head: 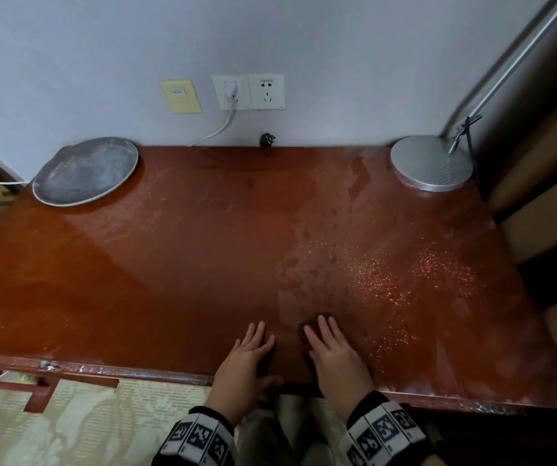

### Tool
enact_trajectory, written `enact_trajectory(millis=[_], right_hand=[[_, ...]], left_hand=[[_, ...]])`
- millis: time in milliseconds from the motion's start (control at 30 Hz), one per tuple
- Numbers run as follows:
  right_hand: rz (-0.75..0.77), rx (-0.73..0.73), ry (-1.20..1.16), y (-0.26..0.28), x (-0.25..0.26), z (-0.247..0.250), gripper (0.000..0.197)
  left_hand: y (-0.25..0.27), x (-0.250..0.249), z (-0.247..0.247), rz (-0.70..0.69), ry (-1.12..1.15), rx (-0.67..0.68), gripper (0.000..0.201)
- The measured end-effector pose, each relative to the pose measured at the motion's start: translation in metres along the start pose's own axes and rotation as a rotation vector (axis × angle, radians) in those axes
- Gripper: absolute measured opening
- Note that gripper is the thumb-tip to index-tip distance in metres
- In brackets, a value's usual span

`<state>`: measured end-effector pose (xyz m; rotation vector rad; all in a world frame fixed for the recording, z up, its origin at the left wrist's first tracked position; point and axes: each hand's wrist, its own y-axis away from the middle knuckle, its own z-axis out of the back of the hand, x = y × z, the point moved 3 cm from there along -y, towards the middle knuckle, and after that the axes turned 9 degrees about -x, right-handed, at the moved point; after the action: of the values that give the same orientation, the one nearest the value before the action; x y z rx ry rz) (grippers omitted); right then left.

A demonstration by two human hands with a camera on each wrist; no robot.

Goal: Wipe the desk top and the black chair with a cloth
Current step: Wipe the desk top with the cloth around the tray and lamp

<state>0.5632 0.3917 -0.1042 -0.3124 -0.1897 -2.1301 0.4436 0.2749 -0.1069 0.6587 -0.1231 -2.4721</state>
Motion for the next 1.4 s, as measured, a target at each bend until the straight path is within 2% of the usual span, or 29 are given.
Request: enact_trajectory(millis=[33,67,100,133,167,200,267,333,367,433,500,567,633,700,767,833,900,967,1033,1133,1233,1300,1400], right_hand=[[0.009,0.118,-0.005,0.004,0.006,-0.006,0.031],[0.042,0.143,0.041,0.007,0.006,-0.013,0.028],[0.073,0.148,0.076,0.008,0.006,-0.012,0.041],[0.101,0.078,0.091,0.006,0.001,-0.009,0.062],[0.071,0.022,0.079,0.001,-0.008,-0.002,0.076],[0.008,-0.027,0.053,-0.004,-0.016,0.008,0.081],[-0.115,-0.062,0.011,-0.020,-0.035,0.017,0.073],[-0.178,-0.042,-0.010,-0.029,-0.033,0.014,0.065],[-0.145,-0.082,-0.045,-0.029,-0.024,0.009,0.067],[0.005,-0.015,-0.065,-0.023,0.004,-0.003,0.076],[0.172,0.049,-0.011,-0.013,0.021,-0.017,0.074],[0.195,0.046,-0.040,-0.016,0.022,-0.011,0.073],[0.091,0.010,-0.102,-0.033,0.000,-0.005,0.069],[-0.075,-0.022,-0.107,-0.053,-0.025,0.007,0.059],[-0.198,-0.024,-0.078,-0.062,-0.032,0.012,0.052],[-0.113,0.059,-0.041,-0.058,-0.010,0.011,0.057],[0.124,0.173,-0.079,-0.041,0.021,0.000,0.064],[0.241,0.257,-0.120,-0.033,0.034,-0.006,0.065],[0.183,0.268,-0.138,-0.048,0.018,-0.004,0.066],[-0.061,0.220,-0.078,-0.082,-0.019,0.010,0.059],[-0.175,0.259,0.012,-0.092,-0.023,0.017,0.060],[-0.126,0.299,0.009,-0.082,-0.001,0.015,0.070],[0.070,0.359,-0.024,-0.057,0.037,0.007,0.073]], left_hand=[[-0.002,0.001,0.003,0.013,-0.002,-0.008,0.072],[-0.003,0.001,0.007,0.029,-0.008,-0.020,0.072],[-0.004,0.003,0.011,0.052,-0.011,-0.035,0.074],[-0.006,0.005,0.014,0.079,-0.010,-0.047,0.078],[-0.008,0.007,0.018,0.105,-0.008,-0.053,0.082],[-0.011,0.008,0.021,0.126,-0.013,-0.048,0.084],[-0.015,0.006,0.024,0.154,-0.043,-0.017,0.086],[-0.019,0.004,0.024,0.171,-0.077,0.015,0.086],[-0.021,0.003,0.024,0.175,-0.094,0.027,0.087],[-0.024,0.003,0.023,0.178,-0.117,0.044,0.087],[-0.026,0.003,0.023,0.175,-0.131,0.051,0.086],[-0.027,0.004,0.023,0.171,-0.137,0.062,0.086],[-0.028,0.004,0.022,0.169,-0.137,0.073,0.089],[-0.027,0.005,0.021,0.173,-0.131,0.076,0.091],[-0.027,0.007,0.020,0.177,-0.128,0.072,0.091],[-0.027,0.007,0.019,0.174,-0.131,0.071,0.090],[-0.027,0.008,0.018,0.162,-0.142,0.068,0.086],[-0.029,0.009,0.020,0.146,-0.149,0.060,0.082],[-0.031,0.012,0.023,0.137,-0.143,0.061,0.082],[-0.039,0.018,0.030,0.146,-0.120,0.075,0.091],[-0.049,0.022,0.034,0.163,-0.135,0.100,0.098],[-0.053,0.021,0.035,0.161,-0.153,0.115,0.097],[-0.059,0.022,0.035,0.147,-0.175,0.115,0.092]])
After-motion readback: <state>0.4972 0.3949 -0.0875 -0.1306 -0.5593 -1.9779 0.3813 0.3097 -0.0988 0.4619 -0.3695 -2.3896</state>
